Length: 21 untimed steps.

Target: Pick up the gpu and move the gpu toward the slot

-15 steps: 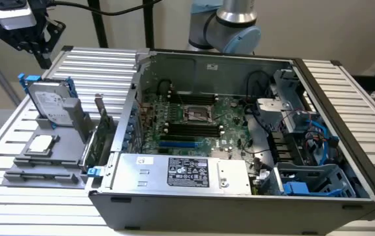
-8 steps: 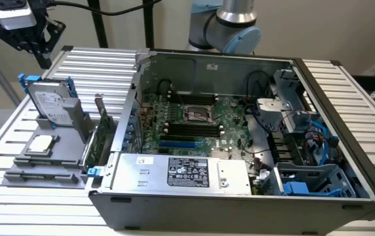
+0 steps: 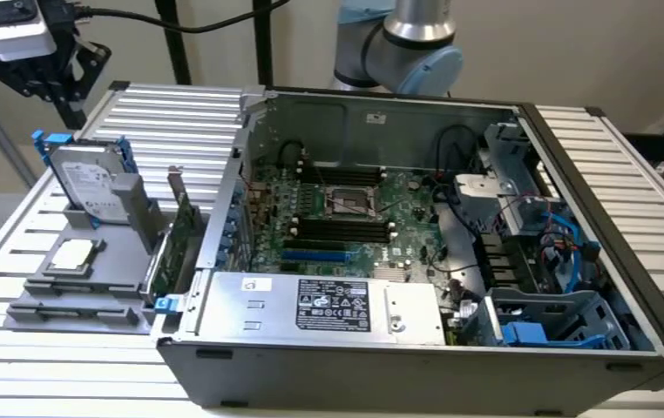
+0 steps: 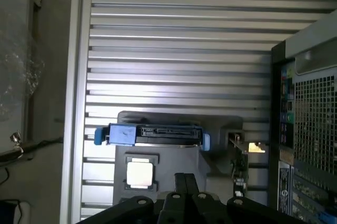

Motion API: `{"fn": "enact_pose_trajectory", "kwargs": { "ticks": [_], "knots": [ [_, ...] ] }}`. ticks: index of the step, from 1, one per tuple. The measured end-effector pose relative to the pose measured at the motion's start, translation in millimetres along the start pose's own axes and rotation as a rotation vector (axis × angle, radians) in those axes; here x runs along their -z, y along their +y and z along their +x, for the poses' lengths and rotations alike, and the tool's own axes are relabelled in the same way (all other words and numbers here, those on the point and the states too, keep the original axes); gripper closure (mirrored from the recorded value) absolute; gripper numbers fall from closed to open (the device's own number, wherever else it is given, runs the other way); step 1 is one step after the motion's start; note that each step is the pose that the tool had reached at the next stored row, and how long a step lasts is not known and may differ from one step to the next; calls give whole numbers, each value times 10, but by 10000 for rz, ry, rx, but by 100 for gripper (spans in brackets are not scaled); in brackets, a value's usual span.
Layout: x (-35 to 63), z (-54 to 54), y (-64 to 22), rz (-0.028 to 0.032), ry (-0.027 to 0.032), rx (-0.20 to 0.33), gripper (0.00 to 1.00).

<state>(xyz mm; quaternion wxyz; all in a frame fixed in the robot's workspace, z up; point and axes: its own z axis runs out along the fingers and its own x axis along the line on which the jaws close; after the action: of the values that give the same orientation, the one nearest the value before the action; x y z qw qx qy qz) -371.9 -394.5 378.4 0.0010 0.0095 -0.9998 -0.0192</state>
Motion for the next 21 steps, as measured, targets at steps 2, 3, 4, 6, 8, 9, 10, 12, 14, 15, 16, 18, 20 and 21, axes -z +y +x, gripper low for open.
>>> {"fn": "enact_pose_trajectory", "kwargs": {
  "ticks": [2,3,4,6,8,9,10,12,14,15,16,18,20,21],
  "knots": [
    [4,-3,-91,3,11,-1,89],
    [6,-6,-139,3,19,-2,89],
    [7,-11,-181,2,25,-2,89],
    [11,-34,-269,4,38,-1,89],
    [13,-71,-345,4,42,-2,89],
    [14,-96,-382,3,44,-1,89],
    [15,-125,-414,3,45,-1,89],
    [17,-193,-470,3,46,-2,89],
    [18,-271,-523,3,46,-2,89],
    [18,-312,-546,2,45,-3,89],
    [19,-356,-568,4,47,-2,89],
    [18,-444,-605,4,47,-2,89],
    [15,-534,-638,3,46,-2,89],
    [13,-579,-653,3,46,-1,89]
  ]
}}
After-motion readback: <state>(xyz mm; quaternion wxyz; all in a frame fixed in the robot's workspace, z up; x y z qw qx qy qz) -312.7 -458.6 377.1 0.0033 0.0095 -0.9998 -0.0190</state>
